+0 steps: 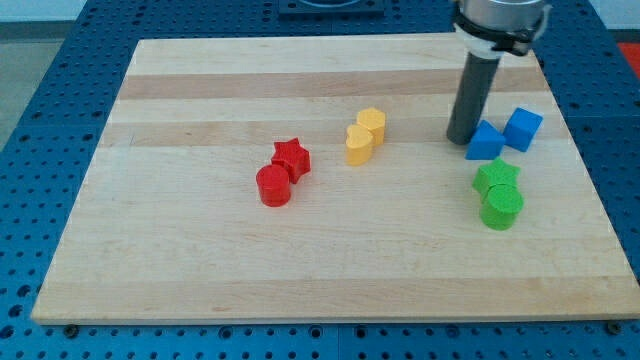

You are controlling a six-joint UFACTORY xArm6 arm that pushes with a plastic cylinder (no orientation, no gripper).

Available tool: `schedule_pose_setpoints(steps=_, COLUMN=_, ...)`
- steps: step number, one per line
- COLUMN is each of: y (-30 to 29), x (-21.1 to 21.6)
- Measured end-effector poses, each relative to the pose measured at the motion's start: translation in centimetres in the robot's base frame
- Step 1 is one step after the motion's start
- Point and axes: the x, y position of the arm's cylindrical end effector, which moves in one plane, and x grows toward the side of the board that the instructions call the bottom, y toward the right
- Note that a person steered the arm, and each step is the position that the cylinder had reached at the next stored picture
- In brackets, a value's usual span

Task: Separate the green star from the blue triangle

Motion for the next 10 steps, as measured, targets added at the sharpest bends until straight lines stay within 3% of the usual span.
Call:
schedule_pose_setpoints(steps=2, y=0.3, x=1.2)
schedule_pose_setpoints(steps=4, y=-0.4, x=8.5)
schedule_pose_setpoints(steps=10, y=1.5, x=6.5)
